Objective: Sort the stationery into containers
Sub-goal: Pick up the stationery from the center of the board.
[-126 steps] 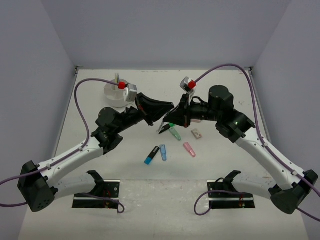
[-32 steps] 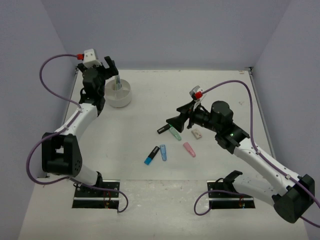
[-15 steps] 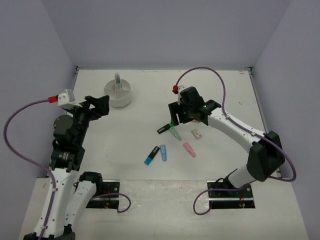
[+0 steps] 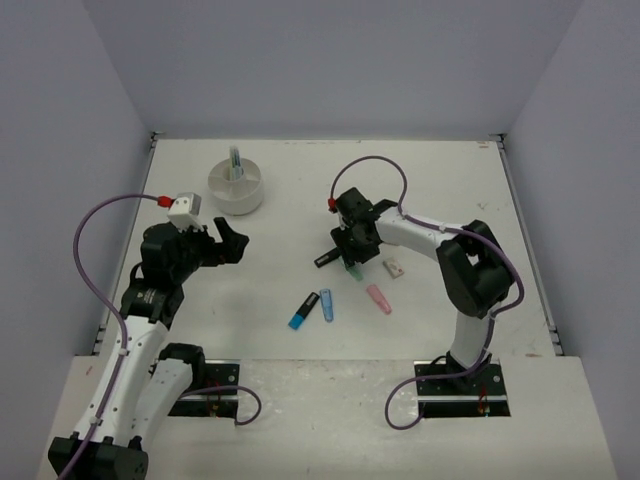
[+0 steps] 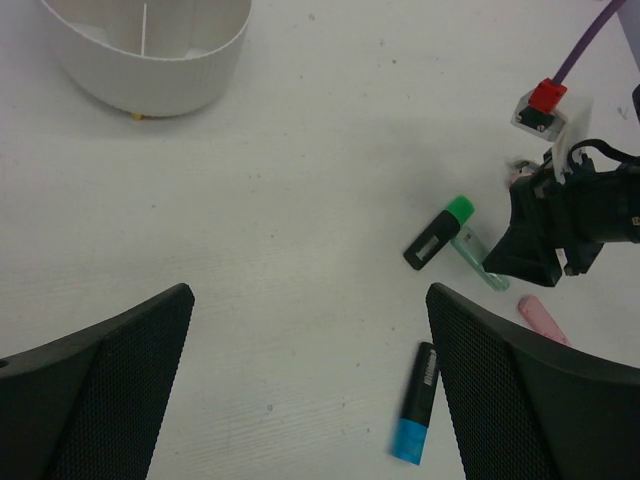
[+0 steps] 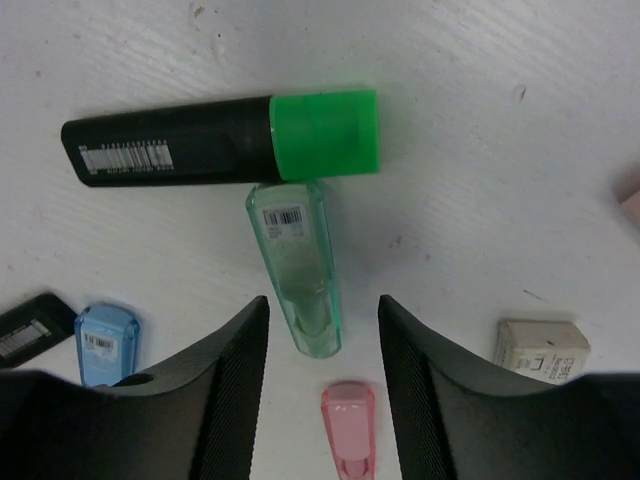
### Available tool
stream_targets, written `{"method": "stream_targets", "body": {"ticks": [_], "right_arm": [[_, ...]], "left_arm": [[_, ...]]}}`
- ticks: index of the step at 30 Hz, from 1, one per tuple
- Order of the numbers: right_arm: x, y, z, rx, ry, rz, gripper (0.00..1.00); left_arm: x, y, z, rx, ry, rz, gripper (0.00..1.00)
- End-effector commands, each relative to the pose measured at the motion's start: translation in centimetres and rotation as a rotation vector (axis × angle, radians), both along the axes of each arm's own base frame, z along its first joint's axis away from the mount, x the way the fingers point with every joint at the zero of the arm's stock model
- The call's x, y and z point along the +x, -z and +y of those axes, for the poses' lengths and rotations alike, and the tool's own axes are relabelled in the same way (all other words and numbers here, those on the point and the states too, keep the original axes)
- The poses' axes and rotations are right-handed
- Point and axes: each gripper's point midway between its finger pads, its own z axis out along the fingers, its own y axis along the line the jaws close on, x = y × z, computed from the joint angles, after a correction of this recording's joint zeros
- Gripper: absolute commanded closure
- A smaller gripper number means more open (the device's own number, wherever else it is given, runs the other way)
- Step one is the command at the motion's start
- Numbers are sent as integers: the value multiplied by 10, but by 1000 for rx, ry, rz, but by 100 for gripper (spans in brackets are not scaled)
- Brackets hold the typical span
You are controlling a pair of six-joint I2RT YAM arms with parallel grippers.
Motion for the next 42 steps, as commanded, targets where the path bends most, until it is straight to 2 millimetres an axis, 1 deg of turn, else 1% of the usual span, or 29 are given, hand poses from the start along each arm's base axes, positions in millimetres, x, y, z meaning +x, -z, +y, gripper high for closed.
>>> {"method": "stream_targets", "body": {"ticks": [1, 5, 6, 8, 9, 11, 12, 13, 14, 15, 16, 17, 18, 19, 21, 22, 23, 24, 26, 27, 28, 29, 31, 33, 34, 37, 39, 40, 42], "right_arm": [[11, 9, 10, -36, -25, -23, 55], [5, 18, 11, -80, -40, -6, 67], [4, 19, 9, -91, -35, -10, 69], [1, 17, 6, -105, -26, -24, 77], [0, 14, 5, -109, -26, -34, 83], [-5, 2, 2, -83, -6, -66, 98], [-5, -11, 5, -52, 1, -96, 100], [-6, -28, 8, -14, 3, -134, 100], [-10, -45, 11, 27, -3, -170, 100], [-14, -53, 18, 72, -20, -191, 100], [-15, -81, 33, 161, -55, -273, 100], [-21, -104, 47, 243, -108, -340, 100], [-28, -118, 58, 309, -162, -394, 100], [-34, -125, 65, 347, -194, -446, 100], [-36, -159, 83, 447, -207, -612, 100], [-36, -154, 80, 440, -191, -646, 100], [-39, -162, 89, 478, -202, -680, 100], [-42, -161, 90, 475, -204, -687, 100], [-45, -162, 93, 460, -209, -710, 100], [-48, -163, 95, 454, -213, -720, 100], [-47, -165, 95, 455, -211, -730, 100], [-50, -172, 99, 480, -215, -745, 100], [-53, -175, 98, 498, -209, -750, 100], [-53, -181, 95, 518, -195, -767, 100], [-54, -179, 94, 516, -196, -765, 100], [-59, -190, 92, 565, -198, -785, 100], [-62, -193, 92, 586, -208, -783, 100], [-64, -192, 93, 591, -216, -776, 100], [-65, -192, 93, 601, -215, -776, 100]], "left_arm": [[0, -13, -6, 12, 44, -52, 0], [0, -13, -5, 15, 42, -53, 0], [1, -13, -5, 14, 40, -53, 0], [1, -13, -5, 13, 38, -54, 0], [1, -13, -5, 11, 39, -53, 0], [1, -13, -9, -5, 60, -50, 0], [1, -15, -13, -21, 74, -52, 0], [0, -17, -18, -46, 96, -55, 0], [-2, -20, -27, -84, 136, -54, 0], [-8, -21, -40, -130, 208, -45, 0], [-7, -33, -50, -196, 241, -73, 0], [-10, -42, -62, -270, 292, -97, 0], [-15, -48, -74, -340, 353, -111, 0], [-21, -50, -85, -398, 410, -121, 0], [-27, -73, -105, -497, 475, -186, 0], [-33, -72, -125, -519, 524, -169, 0], [-32, -76, -133, -520, 534, -183, 0], [-34, -78, -150, -523, 560, -170, 2], [-32, -81, -167, -527, 586, -163, 4], [-32, -82, -172, -530, 597, -164, 5], [-31, -80, -178, -526, 604, -155, 7], [-28, -75, -184, -512, 604, -136, 11], [-21, -64, -189, -478, 571, -107, 26], [-20, -55, -190, -457, 558, -90, 40], [-20, -52, -191, -454, 554, -82, 43], [-17, -39, -193, -433, 534, -48, 42], [-15, -38, -192, -428, 521, -49, 40], [-13, -39, -192, -424, 511, -57, 39], [-9, -38, -189, -403, 490, -55, 33]]}}
